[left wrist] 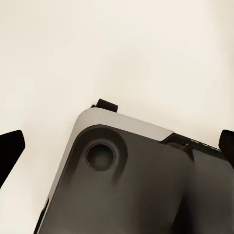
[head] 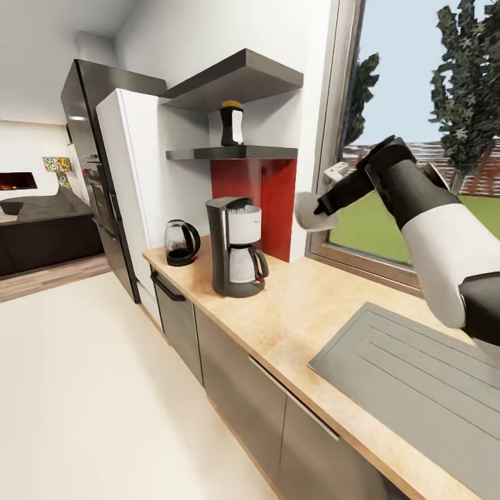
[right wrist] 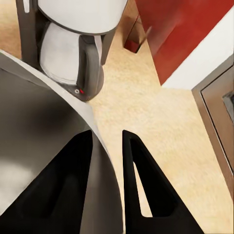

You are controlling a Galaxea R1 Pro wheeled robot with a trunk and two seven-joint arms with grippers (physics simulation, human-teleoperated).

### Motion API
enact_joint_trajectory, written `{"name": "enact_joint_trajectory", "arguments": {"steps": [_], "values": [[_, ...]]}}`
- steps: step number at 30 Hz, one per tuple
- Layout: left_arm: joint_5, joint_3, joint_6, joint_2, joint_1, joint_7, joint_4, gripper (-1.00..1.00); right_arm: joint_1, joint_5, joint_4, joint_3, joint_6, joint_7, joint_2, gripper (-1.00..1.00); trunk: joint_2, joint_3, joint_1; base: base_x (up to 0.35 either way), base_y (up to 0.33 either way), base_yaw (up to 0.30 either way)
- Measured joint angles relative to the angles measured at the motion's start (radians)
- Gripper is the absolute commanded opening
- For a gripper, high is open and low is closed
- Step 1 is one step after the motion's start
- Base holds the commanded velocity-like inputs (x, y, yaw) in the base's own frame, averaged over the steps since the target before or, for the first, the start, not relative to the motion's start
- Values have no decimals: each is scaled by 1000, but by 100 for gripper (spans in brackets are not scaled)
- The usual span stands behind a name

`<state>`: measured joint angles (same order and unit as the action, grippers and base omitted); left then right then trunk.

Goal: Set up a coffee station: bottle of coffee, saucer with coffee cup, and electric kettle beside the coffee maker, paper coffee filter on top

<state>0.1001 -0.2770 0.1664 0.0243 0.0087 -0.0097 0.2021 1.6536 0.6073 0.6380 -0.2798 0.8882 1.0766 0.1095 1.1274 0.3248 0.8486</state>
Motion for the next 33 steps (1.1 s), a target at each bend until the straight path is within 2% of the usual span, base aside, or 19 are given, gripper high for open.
{"name": "enact_joint_trajectory", "arguments": {"steps": [1,4,5,7,20,33], "values": [[0,0,0,0,0,0,0,100,9,18,-5,0,-1,39,0,-100,0,0,0,0,0,0],[0,0,0,0,0,0,0,100,19,39,-9,0,-6,116,1,-100,0,0,0,82,0,0],[0,0,0,0,0,0,0,100,22,48,-11,-1,-10,176,1,-100,0,0,0,184,0,0],[0,0,0,0,0,0,0,100,24,51,-12,-1,-13,199,2,-100,0,0,0,132,0,0],[0,0,0,-2,0,0,1,100,25,55,-8,-1,-16,225,2,-100,0,0,0,91,68,0],[0,-1,-1,-3,0,0,1,100,24,55,-6,-1,-16,226,2,-100,0,0,0,234,223,0]]}}
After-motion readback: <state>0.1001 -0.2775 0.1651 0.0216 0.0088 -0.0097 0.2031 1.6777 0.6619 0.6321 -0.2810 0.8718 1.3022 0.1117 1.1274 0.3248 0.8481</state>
